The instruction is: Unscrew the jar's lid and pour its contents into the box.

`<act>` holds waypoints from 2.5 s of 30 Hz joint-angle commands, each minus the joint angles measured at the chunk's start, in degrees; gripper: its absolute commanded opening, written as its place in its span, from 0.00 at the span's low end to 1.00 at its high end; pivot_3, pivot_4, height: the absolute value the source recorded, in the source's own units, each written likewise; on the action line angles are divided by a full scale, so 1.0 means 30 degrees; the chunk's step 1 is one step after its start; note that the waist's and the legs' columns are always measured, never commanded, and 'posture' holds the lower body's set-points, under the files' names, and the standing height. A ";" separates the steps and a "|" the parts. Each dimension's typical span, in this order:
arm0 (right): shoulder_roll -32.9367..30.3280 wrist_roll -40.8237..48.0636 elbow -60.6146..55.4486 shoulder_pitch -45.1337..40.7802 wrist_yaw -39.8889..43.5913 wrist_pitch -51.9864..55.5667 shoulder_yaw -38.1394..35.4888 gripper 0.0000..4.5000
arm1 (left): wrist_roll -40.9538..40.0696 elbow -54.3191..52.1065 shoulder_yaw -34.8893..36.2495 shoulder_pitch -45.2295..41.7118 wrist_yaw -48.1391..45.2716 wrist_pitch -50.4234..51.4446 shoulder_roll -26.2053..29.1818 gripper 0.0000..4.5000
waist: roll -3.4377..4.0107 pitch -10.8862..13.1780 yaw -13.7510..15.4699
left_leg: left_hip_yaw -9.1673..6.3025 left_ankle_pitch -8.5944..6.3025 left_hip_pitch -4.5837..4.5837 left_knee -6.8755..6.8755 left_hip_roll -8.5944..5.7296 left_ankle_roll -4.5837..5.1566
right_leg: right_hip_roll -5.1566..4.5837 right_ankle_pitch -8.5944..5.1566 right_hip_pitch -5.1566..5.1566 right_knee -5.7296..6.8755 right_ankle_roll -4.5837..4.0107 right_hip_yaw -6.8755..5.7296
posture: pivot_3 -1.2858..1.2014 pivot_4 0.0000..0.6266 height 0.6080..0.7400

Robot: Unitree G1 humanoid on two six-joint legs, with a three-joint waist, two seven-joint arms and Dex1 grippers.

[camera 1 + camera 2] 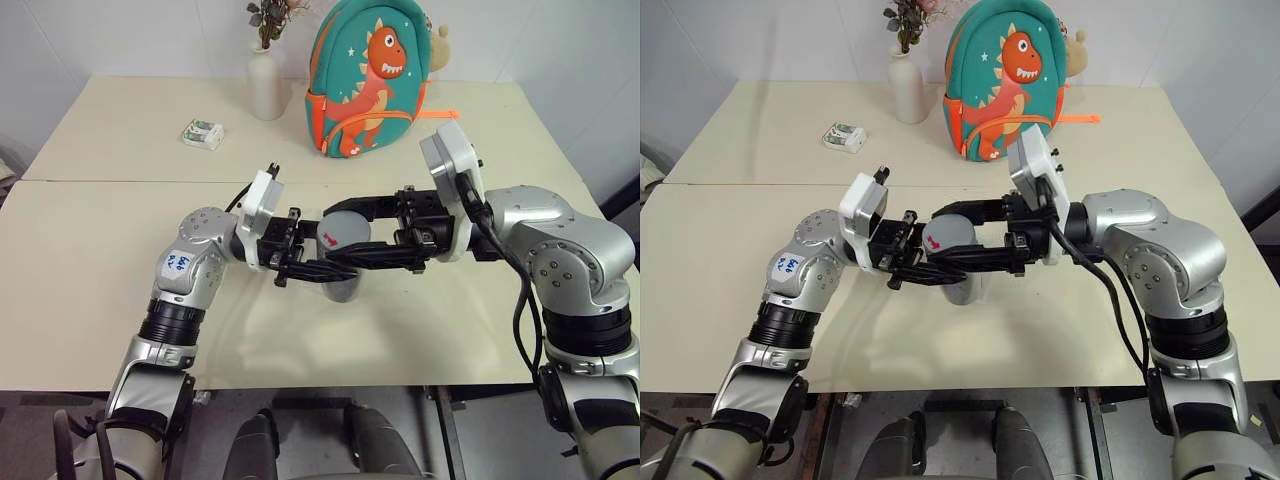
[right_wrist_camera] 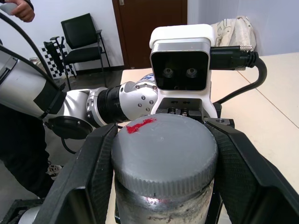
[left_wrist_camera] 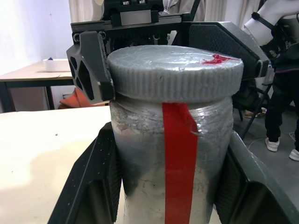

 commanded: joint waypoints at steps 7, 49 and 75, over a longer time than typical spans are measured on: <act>-0.0433 0.0467 -0.0949 0.0288 -0.0253 0.0459 -0.0391 1.00 | -0.0152 -0.0365 0.0615 0.0172 0.0137 -0.0601 0.0023 0.46 | 0.0000 0.0000 0.0002 | 0.0002 0.0000 -0.0003 0.0015 0.0000 0.0000 | -0.0003 -0.0003 -0.0007 0.0009 -0.0005 0.0004 | 0.52 0.24 1.00; -0.0515 -0.1675 0.0757 0.0156 -0.4938 0.0580 -0.0940 1.00 | 0.1045 -0.0453 0.1192 0.0800 0.2890 -0.1488 0.0283 0.46 | 0.0000 0.0000 0.0024 | 0.0005 -0.0003 -0.0013 0.0013 0.0000 0.0003 | -0.0003 0.0012 -0.0022 0.0028 0.0023 0.0004 | 0.52 0.24 1.00; 0.1384 0.1126 -0.0181 -0.0569 -0.6277 0.2230 -0.1917 1.00 | 0.1194 -0.0348 0.1318 0.0491 0.3108 -0.1135 0.0345 0.46 | 0.0001 0.0000 -0.0004 | -0.0001 -0.0006 -0.0014 0.0017 0.0002 0.0009 | 0.0003 0.0031 -0.0025 0.0040 0.0060 0.0005 | 0.52 0.24 1.00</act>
